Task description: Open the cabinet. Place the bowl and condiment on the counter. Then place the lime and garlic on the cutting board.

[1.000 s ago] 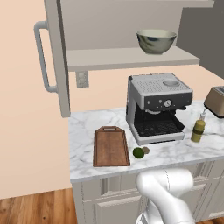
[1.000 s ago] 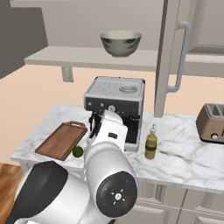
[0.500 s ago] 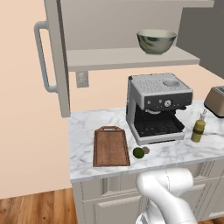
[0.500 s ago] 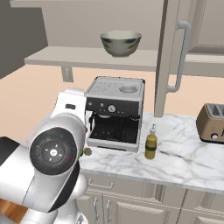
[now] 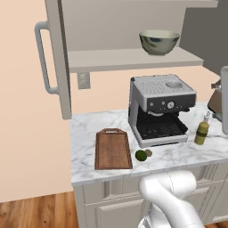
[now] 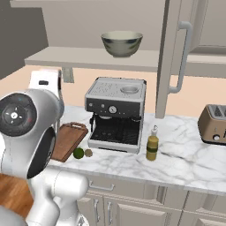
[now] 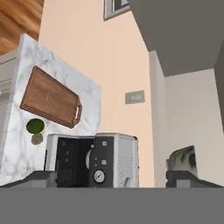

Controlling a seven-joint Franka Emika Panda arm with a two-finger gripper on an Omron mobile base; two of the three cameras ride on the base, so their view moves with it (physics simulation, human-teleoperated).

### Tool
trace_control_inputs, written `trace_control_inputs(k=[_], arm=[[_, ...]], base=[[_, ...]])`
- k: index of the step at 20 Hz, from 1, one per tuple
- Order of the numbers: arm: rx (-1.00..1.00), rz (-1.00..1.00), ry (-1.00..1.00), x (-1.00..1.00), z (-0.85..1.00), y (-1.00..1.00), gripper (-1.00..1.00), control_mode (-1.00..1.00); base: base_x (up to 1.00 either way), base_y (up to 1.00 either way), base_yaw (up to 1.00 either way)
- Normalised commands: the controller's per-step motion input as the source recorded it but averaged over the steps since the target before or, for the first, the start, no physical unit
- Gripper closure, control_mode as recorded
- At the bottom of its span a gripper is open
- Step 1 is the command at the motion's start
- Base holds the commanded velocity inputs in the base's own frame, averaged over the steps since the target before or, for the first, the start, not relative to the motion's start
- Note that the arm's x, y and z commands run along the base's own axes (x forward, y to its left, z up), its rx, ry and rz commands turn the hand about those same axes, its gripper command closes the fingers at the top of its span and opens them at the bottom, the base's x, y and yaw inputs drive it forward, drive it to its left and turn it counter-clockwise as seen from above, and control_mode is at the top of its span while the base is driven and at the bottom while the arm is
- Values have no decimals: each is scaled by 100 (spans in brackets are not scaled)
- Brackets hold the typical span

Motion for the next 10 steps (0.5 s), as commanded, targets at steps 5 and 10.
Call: trace_control_inputs(k=[5, 10], arm=[[-9, 0, 0, 48, 25, 36, -100, -100], [-7, 0, 0, 47, 22, 23, -100, -100]], base=[[0, 0, 0], [0, 0, 0]])
